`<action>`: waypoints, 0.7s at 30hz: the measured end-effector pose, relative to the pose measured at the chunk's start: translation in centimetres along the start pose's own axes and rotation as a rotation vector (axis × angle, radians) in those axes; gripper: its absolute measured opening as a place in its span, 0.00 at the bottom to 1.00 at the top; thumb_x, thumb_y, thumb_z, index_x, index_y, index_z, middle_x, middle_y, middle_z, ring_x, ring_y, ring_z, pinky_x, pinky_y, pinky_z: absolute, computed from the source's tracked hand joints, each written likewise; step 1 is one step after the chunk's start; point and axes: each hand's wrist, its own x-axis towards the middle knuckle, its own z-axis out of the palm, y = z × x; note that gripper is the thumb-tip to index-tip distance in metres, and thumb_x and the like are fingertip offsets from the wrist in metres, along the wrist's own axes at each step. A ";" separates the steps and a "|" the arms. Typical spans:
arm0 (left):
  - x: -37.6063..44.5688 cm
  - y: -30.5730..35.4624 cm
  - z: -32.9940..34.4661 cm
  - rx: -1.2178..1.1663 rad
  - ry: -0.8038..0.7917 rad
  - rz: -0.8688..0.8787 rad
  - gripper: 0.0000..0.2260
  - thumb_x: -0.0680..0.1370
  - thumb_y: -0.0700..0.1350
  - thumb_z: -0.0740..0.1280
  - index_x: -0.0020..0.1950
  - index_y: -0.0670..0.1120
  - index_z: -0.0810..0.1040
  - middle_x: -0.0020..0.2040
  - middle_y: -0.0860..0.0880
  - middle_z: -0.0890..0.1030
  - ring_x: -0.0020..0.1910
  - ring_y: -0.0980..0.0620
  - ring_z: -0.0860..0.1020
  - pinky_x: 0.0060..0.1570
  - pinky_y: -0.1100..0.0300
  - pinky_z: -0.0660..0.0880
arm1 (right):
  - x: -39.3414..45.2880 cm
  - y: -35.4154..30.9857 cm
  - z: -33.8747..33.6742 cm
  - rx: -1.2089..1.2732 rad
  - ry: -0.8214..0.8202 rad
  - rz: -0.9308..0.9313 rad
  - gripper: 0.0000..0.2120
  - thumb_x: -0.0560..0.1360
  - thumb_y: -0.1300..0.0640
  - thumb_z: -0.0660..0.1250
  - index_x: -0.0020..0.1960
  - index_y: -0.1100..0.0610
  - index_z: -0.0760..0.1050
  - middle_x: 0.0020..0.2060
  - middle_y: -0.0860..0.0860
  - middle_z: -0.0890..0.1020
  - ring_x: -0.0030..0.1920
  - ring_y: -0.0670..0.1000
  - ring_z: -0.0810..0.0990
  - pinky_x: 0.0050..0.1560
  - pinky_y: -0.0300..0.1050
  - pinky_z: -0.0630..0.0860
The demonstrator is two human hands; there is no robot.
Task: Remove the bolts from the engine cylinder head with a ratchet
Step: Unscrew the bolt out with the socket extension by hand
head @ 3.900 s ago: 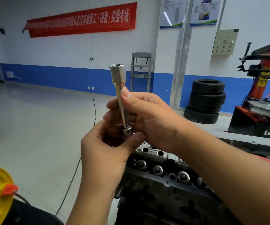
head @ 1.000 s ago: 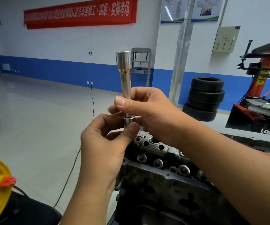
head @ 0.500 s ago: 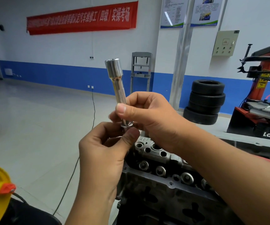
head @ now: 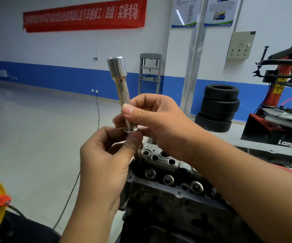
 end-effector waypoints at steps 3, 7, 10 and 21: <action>-0.2 0.2 0.1 -0.079 -0.146 -0.053 0.14 0.79 0.54 0.66 0.58 0.51 0.86 0.49 0.48 0.88 0.46 0.50 0.88 0.46 0.63 0.82 | -0.1 -0.2 0.3 -0.002 -0.008 -0.003 0.04 0.81 0.60 0.69 0.48 0.60 0.79 0.45 0.56 0.86 0.46 0.50 0.86 0.43 0.43 0.83; -0.3 0.3 0.0 -0.053 -0.140 -0.036 0.15 0.85 0.40 0.61 0.56 0.52 0.86 0.50 0.48 0.88 0.47 0.50 0.87 0.47 0.60 0.83 | -0.1 -0.1 0.4 0.009 -0.047 0.007 0.08 0.84 0.58 0.63 0.52 0.61 0.79 0.49 0.58 0.86 0.50 0.54 0.86 0.48 0.47 0.83; -0.2 0.0 0.0 0.038 -0.044 -0.013 0.10 0.81 0.39 0.68 0.54 0.52 0.85 0.48 0.51 0.88 0.48 0.50 0.87 0.48 0.58 0.83 | -0.1 0.0 0.2 0.041 -0.048 0.024 0.08 0.83 0.57 0.66 0.56 0.61 0.79 0.50 0.58 0.87 0.52 0.55 0.86 0.49 0.48 0.83; -0.3 0.1 0.0 -0.067 -0.180 -0.039 0.14 0.78 0.53 0.62 0.56 0.55 0.86 0.48 0.49 0.89 0.47 0.51 0.87 0.45 0.63 0.82 | -0.3 -0.2 0.3 0.023 -0.059 -0.006 0.05 0.83 0.61 0.65 0.52 0.63 0.78 0.48 0.59 0.86 0.48 0.52 0.86 0.41 0.42 0.81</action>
